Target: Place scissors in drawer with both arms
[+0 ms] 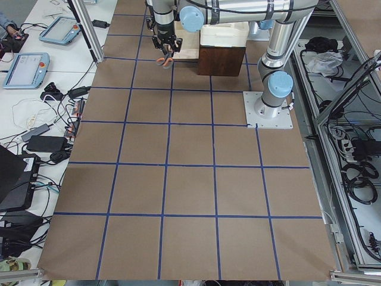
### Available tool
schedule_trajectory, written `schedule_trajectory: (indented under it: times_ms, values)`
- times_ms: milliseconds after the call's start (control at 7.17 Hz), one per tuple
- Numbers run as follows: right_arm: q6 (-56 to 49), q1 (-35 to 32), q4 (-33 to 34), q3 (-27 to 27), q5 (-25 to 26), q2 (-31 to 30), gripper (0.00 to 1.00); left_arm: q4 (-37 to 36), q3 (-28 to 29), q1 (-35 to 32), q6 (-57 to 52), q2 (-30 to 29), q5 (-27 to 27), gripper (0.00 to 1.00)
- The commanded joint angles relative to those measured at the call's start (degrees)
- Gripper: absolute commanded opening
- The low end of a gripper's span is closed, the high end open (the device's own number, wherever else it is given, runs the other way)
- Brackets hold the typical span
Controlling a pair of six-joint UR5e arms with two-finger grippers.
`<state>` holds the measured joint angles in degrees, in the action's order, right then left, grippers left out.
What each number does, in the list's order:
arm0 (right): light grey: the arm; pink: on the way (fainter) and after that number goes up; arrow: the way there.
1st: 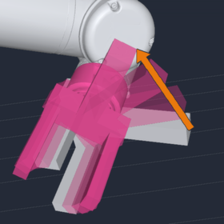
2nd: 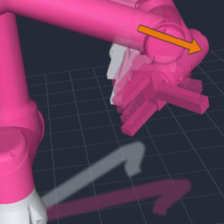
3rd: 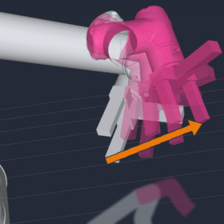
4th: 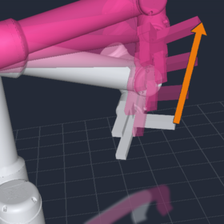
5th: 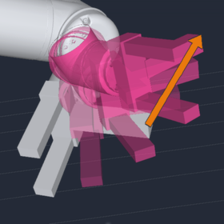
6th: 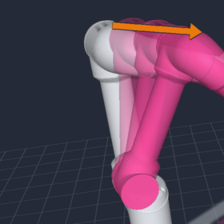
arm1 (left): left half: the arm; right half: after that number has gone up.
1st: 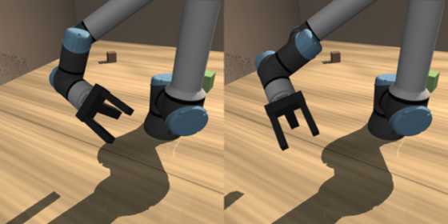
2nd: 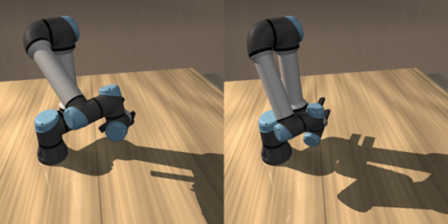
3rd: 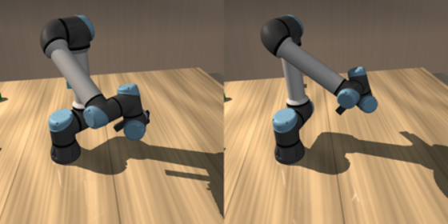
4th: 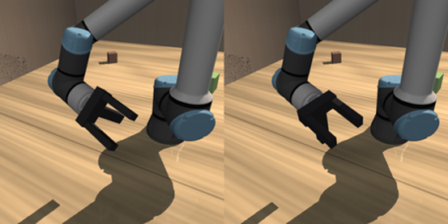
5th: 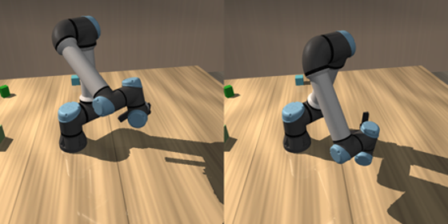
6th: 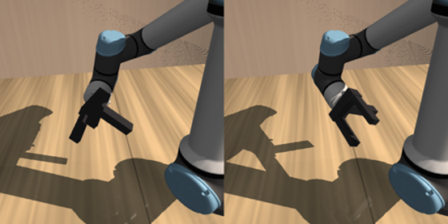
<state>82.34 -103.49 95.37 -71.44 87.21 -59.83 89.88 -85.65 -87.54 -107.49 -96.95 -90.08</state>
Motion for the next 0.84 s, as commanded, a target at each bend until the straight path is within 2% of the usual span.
schedule_trajectory:
  times_ms: [0, 279, 419, 698]
  values:
    - [-8.5, 1.5, -1.2, -0.5, 2.1, -5.4, 1.00, 0.5, 0.1, -5.9, 5.4, 0.8, 0.0, 0.00]
    - [-18.1, 6.6, -2.8, -0.8, 3.9, -9.7, 1.00, 0.9, 0.0, -12.4, 11.5, -0.3, 0.8, 0.00]
    - [-26.6, 9.5, -3.3, -1.1, 3.8, -11.8, 1.00, 0.7, 0.0, -15.5, 16.6, -0.6, 1.0, 0.00]
    - [-40.4, 12.9, -4.8, -2.6, 6.4, -15.1, 1.00, 0.0, -0.1, -17.6, 23.0, -3.1, 1.3, 0.00]
